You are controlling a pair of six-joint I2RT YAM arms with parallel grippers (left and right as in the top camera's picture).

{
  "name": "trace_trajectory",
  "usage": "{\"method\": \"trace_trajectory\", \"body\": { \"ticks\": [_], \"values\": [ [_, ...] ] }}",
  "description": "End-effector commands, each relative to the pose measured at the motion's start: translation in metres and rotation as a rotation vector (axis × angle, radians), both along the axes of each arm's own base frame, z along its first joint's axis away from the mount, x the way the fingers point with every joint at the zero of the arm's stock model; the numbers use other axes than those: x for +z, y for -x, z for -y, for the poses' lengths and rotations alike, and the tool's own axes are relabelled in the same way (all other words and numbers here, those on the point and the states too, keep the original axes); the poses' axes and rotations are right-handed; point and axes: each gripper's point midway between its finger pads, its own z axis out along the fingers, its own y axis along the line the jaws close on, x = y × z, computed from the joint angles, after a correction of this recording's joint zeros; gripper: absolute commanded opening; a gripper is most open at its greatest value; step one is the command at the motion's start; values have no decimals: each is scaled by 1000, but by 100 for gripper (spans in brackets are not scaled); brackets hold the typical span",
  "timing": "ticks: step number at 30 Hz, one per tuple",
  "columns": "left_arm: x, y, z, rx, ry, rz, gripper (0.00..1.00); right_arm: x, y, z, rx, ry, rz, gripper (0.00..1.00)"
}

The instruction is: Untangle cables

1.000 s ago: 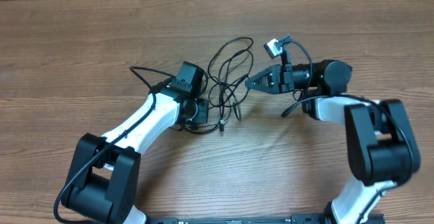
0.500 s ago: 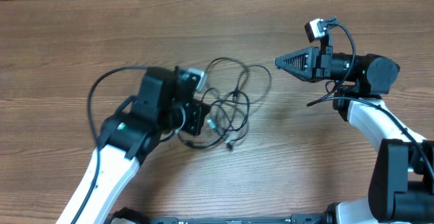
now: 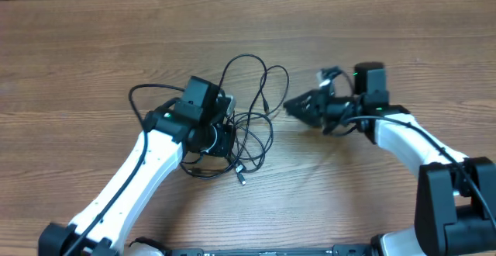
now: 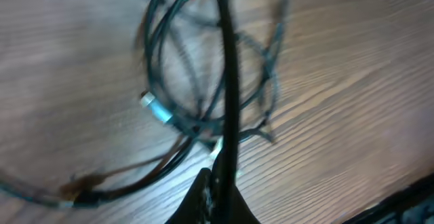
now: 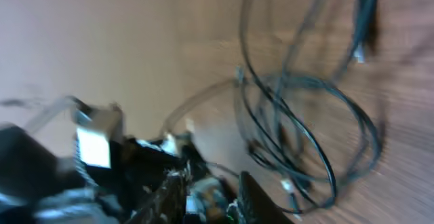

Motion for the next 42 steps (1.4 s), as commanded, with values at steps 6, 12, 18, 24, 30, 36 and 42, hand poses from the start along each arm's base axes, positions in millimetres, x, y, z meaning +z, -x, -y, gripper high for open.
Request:
{"method": "trace_trajectory", "body": {
  "ticks": [6, 12, 18, 24, 30, 36, 42],
  "values": [
    [-18, -10, -35, 128, -130, -35, 4, -35, 20, -40, 78, 246, 111, 28],
    [-57, -16, -42, 150, -214, -109, 4, -52, 25, -64, -42, 379, 40, 37],
    [-96, -14, -40, 142, -242, -201, 4, -56, 11, -74, -201, 426, 33, 49],
    [-127, -6, -42, 134, -273, -283, 4, -68, 11, -104, -212, 364, 11, 48],
    [-134, -5, -40, 132, -264, -298, 4, -82, 13, -115, -204, 375, 35, 48],
    [-133, -6, -33, 90, -225, -293, 4, -96, 3, -109, -259, 423, 59, 47],
    [-131, -6, -22, 6, -156, -286, 4, -112, -5, -116, -264, 405, 82, 44]
  ]
}}
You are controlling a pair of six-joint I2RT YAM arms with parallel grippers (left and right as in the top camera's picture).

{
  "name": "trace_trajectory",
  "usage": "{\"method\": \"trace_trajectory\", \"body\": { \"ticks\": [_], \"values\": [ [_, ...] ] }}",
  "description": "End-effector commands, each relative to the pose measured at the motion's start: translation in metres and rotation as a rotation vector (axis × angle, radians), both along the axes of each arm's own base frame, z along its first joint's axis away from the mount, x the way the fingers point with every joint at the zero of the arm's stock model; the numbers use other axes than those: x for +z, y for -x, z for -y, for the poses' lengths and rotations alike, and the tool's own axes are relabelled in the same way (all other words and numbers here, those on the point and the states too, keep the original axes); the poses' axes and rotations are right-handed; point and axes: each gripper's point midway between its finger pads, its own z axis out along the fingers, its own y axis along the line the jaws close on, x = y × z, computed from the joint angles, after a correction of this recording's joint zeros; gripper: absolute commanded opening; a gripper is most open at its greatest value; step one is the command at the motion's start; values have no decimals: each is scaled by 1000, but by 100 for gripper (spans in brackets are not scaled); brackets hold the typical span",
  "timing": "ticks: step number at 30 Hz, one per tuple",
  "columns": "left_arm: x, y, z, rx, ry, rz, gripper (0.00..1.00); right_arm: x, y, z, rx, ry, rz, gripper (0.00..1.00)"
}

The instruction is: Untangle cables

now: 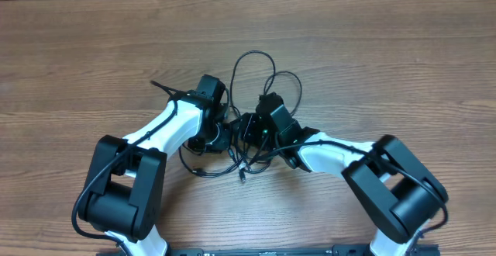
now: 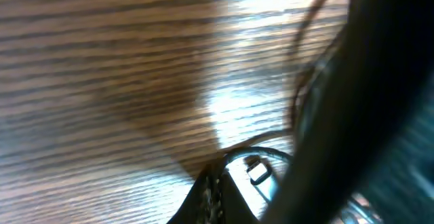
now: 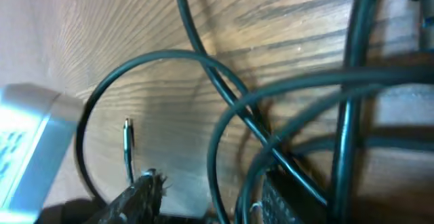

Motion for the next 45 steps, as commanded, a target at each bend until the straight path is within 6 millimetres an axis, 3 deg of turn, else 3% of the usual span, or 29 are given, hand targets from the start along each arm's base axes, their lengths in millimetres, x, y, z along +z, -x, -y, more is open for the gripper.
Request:
{"method": "trace_trajectory", "body": {
  "ticks": [1, 7, 8, 9, 10, 13, 14, 16, 19, 23, 27, 29, 32, 34, 41, 43, 45],
  "values": [
    [-25, 19, -3, -43, 1, -89, 4, -17, -3, -2, -10, 13, 8, 43],
    [-25, 19, -3, -43, 2, -88, 4, -36, -7, -1, -26, 32, 10, 31],
    [-25, 19, -3, -43, 2, -88, 4, -37, -6, 0, -26, 36, 5, 23],
    [-25, 19, -3, -43, 1, -89, 4, -37, -5, -1, -19, 32, 0, 7],
    [-26, 19, -3, -43, 0, -89, 4, -36, -2, -4, -2, 16, -10, 4],
    [-27, 21, -4, -43, -5, -92, 4, -24, -2, -7, 37, -47, -30, 6],
    [-27, 21, -5, -43, -8, -92, 4, -20, -5, -1, 32, -59, -43, 23],
    [-27, 21, -5, -43, -8, -93, 5, -25, -7, 12, 6, -36, -78, 25],
    [-27, 21, -4, -43, -6, -89, 4, -31, -6, 23, 0, -21, -117, 25],
    [-27, 21, -4, -43, -3, -89, 4, -15, -6, 8, 97, -86, -52, 24],
    [-27, 21, -4, -43, -3, -89, 4, -15, -7, 8, 107, -81, -35, 24],
    [-27, 20, -4, -43, -2, -87, 4, -14, -5, 6, 117, -88, -35, 17],
    [-27, 20, -4, -43, -3, -88, 4, 9, 1, -12, 235, -201, 15, 15],
    [-27, 21, -4, -43, -3, -89, 4, 13, 2, -15, 261, -212, 37, 14],
    [-27, 20, -4, -43, -3, -88, 4, 18, 6, -14, 311, -244, 37, 13],
    [-28, 21, -4, -43, -5, -90, 4, 24, 4, -7, 354, -281, 54, 4],
    [-28, 21, -4, -43, -4, -90, 4, 27, 3, 1, 382, -303, 60, 4]
  ]
}}
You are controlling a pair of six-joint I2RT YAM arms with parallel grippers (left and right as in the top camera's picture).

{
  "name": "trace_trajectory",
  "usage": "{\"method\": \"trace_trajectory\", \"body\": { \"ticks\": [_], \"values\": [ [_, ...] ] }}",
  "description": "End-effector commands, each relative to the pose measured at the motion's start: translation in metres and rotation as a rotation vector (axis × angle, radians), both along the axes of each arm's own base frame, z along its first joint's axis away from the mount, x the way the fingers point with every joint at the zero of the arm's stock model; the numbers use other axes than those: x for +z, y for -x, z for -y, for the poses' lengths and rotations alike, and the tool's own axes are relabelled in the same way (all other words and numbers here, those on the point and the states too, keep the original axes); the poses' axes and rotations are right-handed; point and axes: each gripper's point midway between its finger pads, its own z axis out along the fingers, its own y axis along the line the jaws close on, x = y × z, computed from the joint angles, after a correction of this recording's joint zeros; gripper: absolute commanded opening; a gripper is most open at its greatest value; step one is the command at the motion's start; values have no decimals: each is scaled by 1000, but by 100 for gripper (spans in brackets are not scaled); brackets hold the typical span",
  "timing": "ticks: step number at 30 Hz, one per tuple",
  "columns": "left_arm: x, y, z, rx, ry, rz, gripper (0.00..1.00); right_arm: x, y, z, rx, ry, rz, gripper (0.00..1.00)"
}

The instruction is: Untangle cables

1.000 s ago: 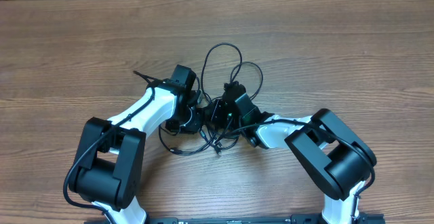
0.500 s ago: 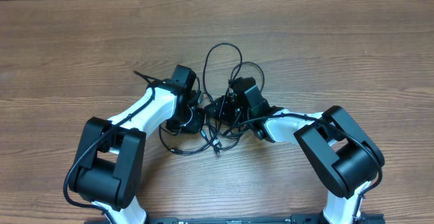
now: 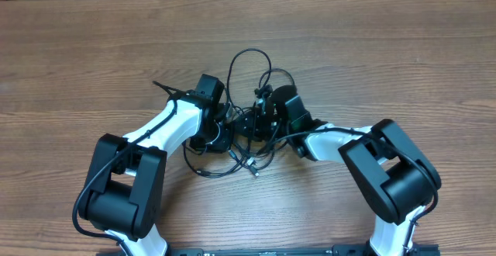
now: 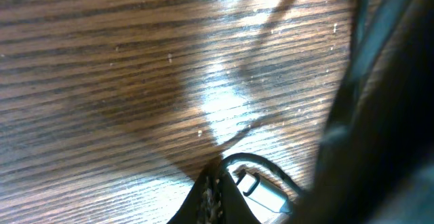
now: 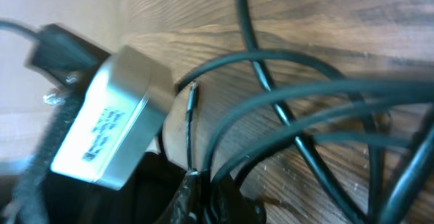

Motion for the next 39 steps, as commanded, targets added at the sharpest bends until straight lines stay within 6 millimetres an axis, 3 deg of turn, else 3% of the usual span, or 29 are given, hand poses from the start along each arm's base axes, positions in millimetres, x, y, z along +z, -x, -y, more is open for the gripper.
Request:
{"method": "trace_trajectory", "body": {
  "ticks": [1, 7, 11, 14, 17, 21, 24, 27, 32, 39],
  "values": [
    [-28, 20, -10, -25, -51, -78, 4, 5, 5, 12, 97, -58, 14, 4],
    [-27, 21, -8, -52, -33, -77, 4, 21, 4, 25, 189, -143, 83, 4],
    [-22, 27, 8, -161, 76, -79, 4, 36, 1, 49, 247, -233, 120, 4],
    [5, 50, 43, -341, 365, -119, 6, 45, 7, 59, 299, -291, 133, 4],
    [34, 56, 57, -384, 545, -131, 12, 52, 14, 60, 354, -331, 165, 4],
    [69, 40, 58, -337, 683, -115, 15, 52, 15, 60, 359, -336, 165, 4],
    [97, 14, 53, -241, 825, -58, 24, 53, 16, 60, 363, -341, 162, 4],
    [95, 1, 46, -155, 821, -61, 31, 56, 18, 60, 375, -357, 155, 4],
    [89, -1, 53, -111, 802, -86, 35, 69, 18, 59, 398, -399, 153, 4],
    [48, -3, 52, -9, 572, -121, 36, 87, 19, 58, 431, -443, 158, 4]
  ]
}}
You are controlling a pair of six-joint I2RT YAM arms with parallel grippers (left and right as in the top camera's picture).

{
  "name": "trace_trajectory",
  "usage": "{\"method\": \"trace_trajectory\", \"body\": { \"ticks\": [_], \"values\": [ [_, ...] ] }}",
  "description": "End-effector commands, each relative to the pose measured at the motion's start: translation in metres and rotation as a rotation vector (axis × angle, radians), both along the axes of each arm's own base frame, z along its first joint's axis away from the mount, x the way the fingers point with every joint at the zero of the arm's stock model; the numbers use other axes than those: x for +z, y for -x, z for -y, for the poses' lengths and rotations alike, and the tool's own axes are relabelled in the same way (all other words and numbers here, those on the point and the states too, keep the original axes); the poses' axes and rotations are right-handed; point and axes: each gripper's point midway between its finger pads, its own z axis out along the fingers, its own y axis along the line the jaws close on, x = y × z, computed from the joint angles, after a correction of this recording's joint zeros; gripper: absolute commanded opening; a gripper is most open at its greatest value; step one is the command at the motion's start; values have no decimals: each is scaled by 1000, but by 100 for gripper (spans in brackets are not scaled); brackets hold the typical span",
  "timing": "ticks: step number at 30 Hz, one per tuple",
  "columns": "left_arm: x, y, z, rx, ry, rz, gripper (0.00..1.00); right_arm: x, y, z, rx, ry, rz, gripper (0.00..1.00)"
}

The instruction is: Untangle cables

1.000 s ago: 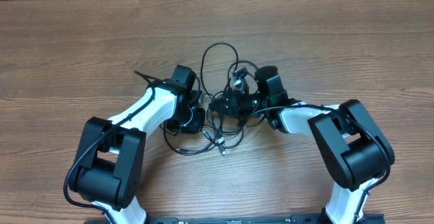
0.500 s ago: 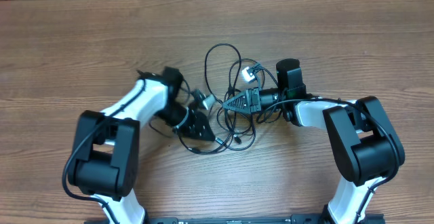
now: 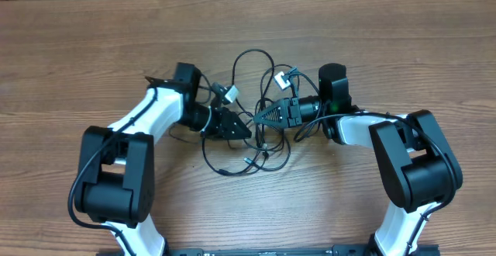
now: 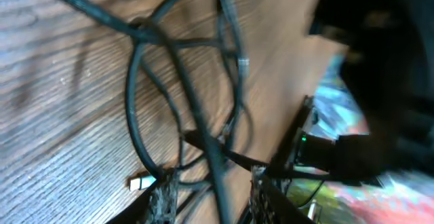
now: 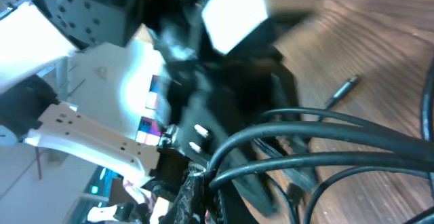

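Note:
A tangle of thin black cables [image 3: 262,149] lies mid-table, with loops reaching back [image 3: 249,52] and white plugs [image 3: 230,94] at some ends. My left gripper [image 3: 246,129] points right into the tangle. In the left wrist view it [image 4: 211,197] is open, one strand running between its fingers [image 4: 163,195], and a white plug [image 4: 141,182] lies beside them. My right gripper [image 3: 258,118] faces it from the right. In the right wrist view it [image 5: 203,183] is shut on black strands that fan out to the right.
The wooden table [image 3: 93,39] stretches bare round the tangle. Both forearms, the left [image 3: 151,108] and the right [image 3: 364,128], lie low over it, and the two grippers' tips are only a little apart.
My left gripper was shut and is now open, and its wrist sits further left. My right wrist has moved right, still shut on strands. The tangle is spread wider between the two.
At first my left gripper was at the tangle's left side and my right gripper stood off to the right. Then the right gripper was in among the strands with jaws apart, then shut on them. Now the wrists are further apart and the left is open.

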Motion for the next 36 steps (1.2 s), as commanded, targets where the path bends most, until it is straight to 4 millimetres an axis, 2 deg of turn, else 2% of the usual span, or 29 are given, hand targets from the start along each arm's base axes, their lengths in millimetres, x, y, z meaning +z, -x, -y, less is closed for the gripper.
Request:
{"method": "trace_trajectory", "body": {
  "ticks": [1, 9, 12, 14, 16, 18, 23, 26, 30, 36],
  "values": [
    [-25, 8, -3, 56, -142, -80, 37, 5, 5, 0, 33, -14, -45, 4],
    [-47, 29, 6, -12, -222, -54, 37, -8, -17, -2, -106, 48, -99, 4],
    [-55, 33, 2, -18, -282, -49, 37, 3, -25, 1, -134, 28, -127, 4],
    [-59, 34, -1, -11, -309, -53, 38, 23, -36, 9, -165, -20, -112, 4],
    [-60, 33, -3, -10, -323, -49, 43, 34, -42, 16, -184, -46, -96, 4],
    [-61, 33, -3, -10, -326, -46, 45, 35, -46, 23, -197, -50, -102, 4],
    [-61, 33, -3, -10, -326, -46, 47, 25, -56, 55, -234, -30, -184, 4],
    [-61, 32, -4, -9, -328, -42, 47, 12, -78, 84, -363, -12, -285, 4],
    [-61, 31, -3, -8, -326, -39, 48, -20, -109, 121, -606, 45, -456, 4],
    [-61, 31, -3, -9, -327, -38, 48, -28, -137, 139, -804, 70, -422, 13]
  ]
}}
